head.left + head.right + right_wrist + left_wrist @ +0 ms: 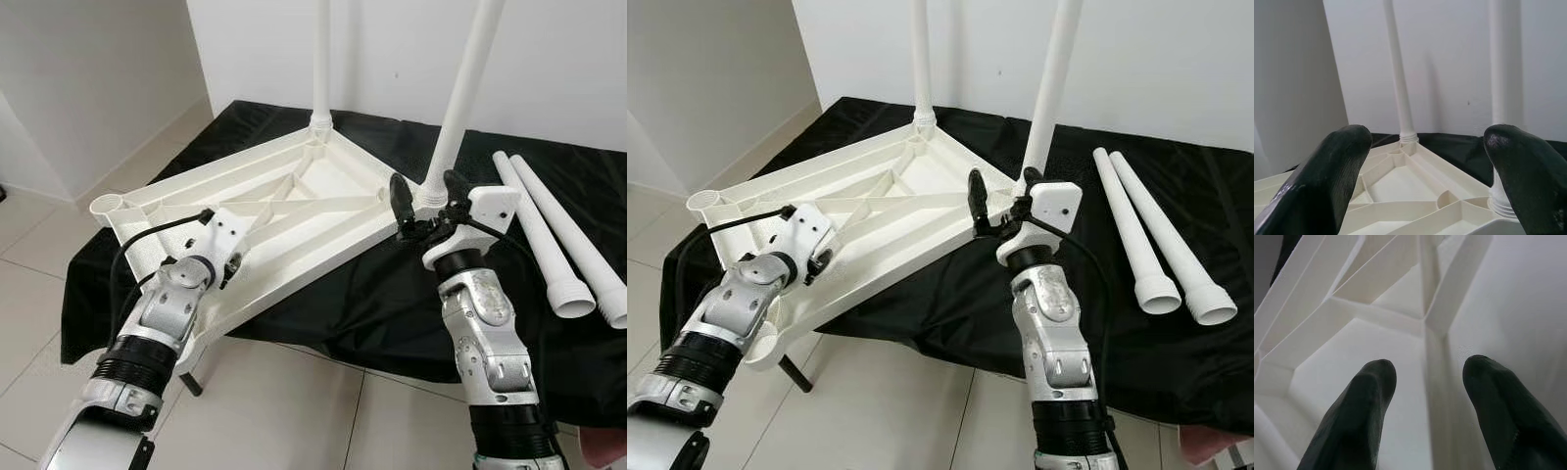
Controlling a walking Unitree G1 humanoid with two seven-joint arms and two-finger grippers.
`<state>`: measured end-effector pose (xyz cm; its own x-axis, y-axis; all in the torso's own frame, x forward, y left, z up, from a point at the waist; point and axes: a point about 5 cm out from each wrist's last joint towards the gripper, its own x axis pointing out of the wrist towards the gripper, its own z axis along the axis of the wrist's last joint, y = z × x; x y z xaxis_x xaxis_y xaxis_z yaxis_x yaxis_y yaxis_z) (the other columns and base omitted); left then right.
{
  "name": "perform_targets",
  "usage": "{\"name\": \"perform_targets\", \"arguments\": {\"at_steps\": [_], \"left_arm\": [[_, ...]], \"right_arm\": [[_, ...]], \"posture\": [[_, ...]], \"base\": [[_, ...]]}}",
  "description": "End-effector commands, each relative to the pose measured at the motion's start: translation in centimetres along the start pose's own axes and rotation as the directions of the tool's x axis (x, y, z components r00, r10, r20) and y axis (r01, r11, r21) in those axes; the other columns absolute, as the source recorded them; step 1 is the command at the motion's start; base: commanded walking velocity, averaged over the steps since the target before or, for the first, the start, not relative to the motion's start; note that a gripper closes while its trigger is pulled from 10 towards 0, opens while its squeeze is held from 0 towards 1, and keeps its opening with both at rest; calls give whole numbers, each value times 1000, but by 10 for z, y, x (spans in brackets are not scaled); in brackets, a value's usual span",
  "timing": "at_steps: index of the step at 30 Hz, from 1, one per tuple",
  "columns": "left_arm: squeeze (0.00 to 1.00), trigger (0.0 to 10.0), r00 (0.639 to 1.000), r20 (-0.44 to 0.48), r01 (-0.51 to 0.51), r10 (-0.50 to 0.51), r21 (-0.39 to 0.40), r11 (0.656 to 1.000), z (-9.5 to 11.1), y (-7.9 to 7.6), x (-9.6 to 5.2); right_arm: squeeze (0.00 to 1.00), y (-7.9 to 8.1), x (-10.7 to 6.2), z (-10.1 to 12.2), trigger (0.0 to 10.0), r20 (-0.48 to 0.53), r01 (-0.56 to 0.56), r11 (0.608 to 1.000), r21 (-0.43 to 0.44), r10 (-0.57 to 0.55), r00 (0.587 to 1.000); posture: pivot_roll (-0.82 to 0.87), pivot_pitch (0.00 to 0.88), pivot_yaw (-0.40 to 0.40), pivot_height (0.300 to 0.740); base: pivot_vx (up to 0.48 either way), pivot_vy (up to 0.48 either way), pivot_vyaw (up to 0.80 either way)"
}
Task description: Building children table
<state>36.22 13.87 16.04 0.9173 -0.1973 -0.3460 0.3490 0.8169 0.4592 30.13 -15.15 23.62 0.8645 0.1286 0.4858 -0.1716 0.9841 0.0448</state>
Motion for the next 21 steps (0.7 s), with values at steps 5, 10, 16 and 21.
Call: {"name": "perform_targets", "arguments": {"at_steps": [5,10,16,21], "left_arm": [[0,10000,996,5,94,-94,48,994,2,-24,6],[0,10000,974,11,226,-227,72,972,4,-62,6],[0,10000,945,6,324,-326,79,943,3,-93,-3],[0,10000,935,17,352,-354,65,934,9,-102,-5]], "right_arm": [[0,2,0,5,10000,14,4,1000,15,-4,1000],[0,2,-1,13,10000,22,-6,1000,18,6,1000],[0,-5,-4,18,10000,24,6,1000,1,-6,1000],[0,-8,-5,20,10000,24,14,1000,-3,-14,1000]], "posture": [[-143,88,102,740],[-171,107,99,740],[-180,118,99,740],[-174,123,106,740]], "base": [[0,0,0],[0,0,0],[0,0,0],[0,0,0]]}}
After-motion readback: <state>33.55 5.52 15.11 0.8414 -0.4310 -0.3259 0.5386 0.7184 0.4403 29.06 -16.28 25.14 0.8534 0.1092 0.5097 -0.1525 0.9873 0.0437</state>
